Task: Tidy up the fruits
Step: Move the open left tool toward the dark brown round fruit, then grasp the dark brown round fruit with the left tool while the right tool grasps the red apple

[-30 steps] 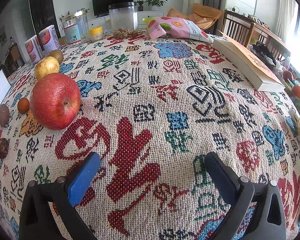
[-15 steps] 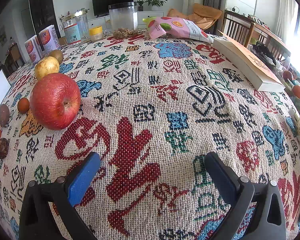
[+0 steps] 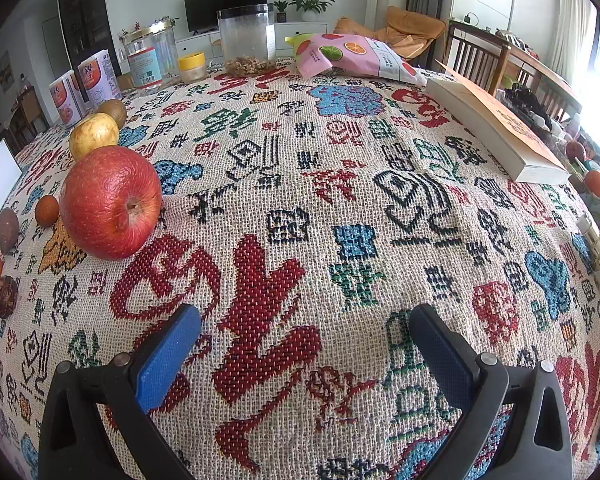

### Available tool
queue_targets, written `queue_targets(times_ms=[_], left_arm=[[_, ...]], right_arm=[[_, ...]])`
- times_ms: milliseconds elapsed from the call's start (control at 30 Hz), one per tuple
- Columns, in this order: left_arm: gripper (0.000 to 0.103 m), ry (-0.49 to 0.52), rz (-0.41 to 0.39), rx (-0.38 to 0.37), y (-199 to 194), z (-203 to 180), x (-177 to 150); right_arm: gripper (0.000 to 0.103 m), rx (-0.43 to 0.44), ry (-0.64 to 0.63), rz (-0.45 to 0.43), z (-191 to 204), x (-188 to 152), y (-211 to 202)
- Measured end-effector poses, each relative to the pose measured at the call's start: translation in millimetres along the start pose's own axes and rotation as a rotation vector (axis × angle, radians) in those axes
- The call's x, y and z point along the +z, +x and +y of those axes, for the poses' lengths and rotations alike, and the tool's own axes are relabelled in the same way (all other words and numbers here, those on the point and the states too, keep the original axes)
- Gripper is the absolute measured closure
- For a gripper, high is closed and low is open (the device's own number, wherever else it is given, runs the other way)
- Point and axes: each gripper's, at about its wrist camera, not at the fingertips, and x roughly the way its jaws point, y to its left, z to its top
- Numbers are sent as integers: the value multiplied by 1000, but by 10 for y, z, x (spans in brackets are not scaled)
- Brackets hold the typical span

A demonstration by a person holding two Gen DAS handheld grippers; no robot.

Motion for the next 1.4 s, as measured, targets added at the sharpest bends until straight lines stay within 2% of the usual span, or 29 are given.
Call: queue_targets(times_ms=[100,200,400,467,567,633,667,700,867,1067,1233,1267,1300,1400], left_arm=[[7,8,11,-49,-43,10,-12],[7,58,15,-78,-111,-75,-53],[7,143,56,-135,-100,-525,-46],[7,220,76,-110,-21,-764,-34],[9,351,115,-4,190,-1045,-59],[32,365,133,29,298,-1072,-66],[43,337,114,-3,278,-1040,-45],[60,323,111,1,266,-1011,-29],[60,299,84,11,37,-760,-35],[60,199,66,56,-28,-304,1],[58,202,57,83,31,-265,-24],[51,211,56,82,27,-281,-35],[40,220,59,76,18,-294,-44],[27,238,41,66,-49,-289,-74]], right_arm=[[0,0,0,0,0,0,0],[0,0,0,0,0,1,0],[0,0,0,0,0,1,0],[0,0,0,0,-1,1,-2],[0,0,0,0,0,2,-1],[0,0,0,0,-1,2,-4],[0,0,0,0,-1,2,0],[0,0,0,0,-1,2,0],[0,0,0,0,-1,3,-3],[0,0,1,0,-1,4,-1],[0,-7,7,0,10,9,7],[0,-9,13,1,11,14,16],[0,-8,15,2,9,22,21],[2,14,13,-19,2,-51,-75]])
